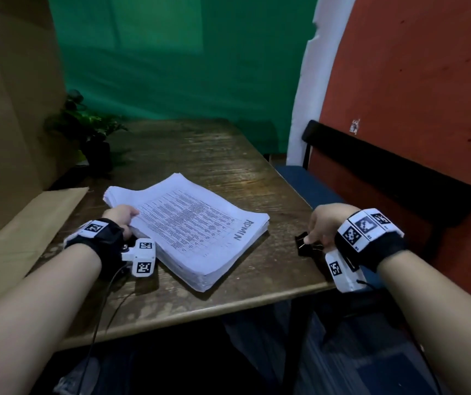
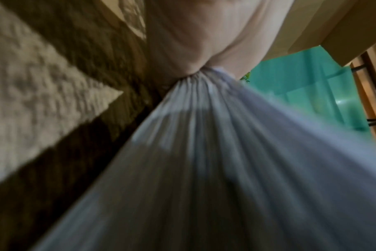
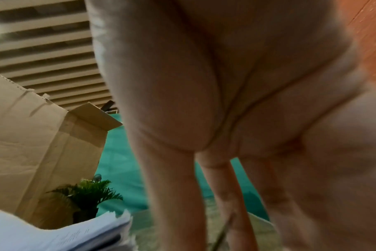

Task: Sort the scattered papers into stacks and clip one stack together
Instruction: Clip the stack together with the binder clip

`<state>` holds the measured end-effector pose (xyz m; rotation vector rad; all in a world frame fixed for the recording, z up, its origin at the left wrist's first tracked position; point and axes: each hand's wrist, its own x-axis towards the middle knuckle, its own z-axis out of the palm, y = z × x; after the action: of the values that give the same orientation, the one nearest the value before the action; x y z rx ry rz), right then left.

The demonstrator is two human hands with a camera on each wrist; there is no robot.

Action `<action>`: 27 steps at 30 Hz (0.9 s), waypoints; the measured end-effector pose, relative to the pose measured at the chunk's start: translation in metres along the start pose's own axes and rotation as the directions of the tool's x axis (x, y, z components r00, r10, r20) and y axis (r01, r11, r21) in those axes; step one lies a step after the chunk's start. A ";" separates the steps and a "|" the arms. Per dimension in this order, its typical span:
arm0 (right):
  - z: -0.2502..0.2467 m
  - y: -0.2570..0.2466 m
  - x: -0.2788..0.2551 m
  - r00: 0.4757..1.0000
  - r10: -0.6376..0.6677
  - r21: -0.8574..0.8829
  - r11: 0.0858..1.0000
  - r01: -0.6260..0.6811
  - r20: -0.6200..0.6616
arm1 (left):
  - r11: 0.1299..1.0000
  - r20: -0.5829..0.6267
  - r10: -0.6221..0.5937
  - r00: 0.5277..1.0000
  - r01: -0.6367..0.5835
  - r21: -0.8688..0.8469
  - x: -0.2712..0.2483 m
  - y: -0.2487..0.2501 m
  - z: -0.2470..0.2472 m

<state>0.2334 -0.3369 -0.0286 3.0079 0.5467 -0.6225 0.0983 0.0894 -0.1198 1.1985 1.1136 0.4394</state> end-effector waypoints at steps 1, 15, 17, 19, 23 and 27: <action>0.003 0.000 0.002 0.999 0.016 0.104 0.995 -0.013 -0.029 | 1.000 -0.007 0.012 1.000 -0.012 0.008 -0.004 0.000 0.004; -0.082 -0.139 0.055 0.828 -0.204 0.844 -0.266 0.466 -0.522 | 1.000 0.396 0.010 0.918 -0.009 -0.003 -0.076 -0.019 0.083; -0.075 -0.166 0.075 0.880 -0.272 0.857 -0.457 0.238 -0.389 | 0.999 0.405 0.023 0.914 -0.006 -0.044 -0.076 -0.020 0.086; -0.062 -0.187 0.097 0.900 -0.335 0.818 -0.574 0.038 -0.277 | 0.997 0.402 0.048 0.914 -0.016 -0.081 -0.075 -0.021 0.087; -0.015 -0.204 0.138 0.913 -0.390 0.792 -0.591 -0.152 -0.116 | 0.992 0.402 0.051 0.914 0.001 -0.129 -0.071 -0.022 0.088; 0.013 -0.192 0.159 0.904 -0.424 0.679 -0.680 -0.277 -0.055 | 0.977 0.334 0.106 0.937 -0.035 -0.211 -0.058 -0.009 0.089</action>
<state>0.2992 -0.1047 -0.0928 2.9867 -0.2191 -4.2707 0.1474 -0.0044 -0.1063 1.0873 0.7081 0.3705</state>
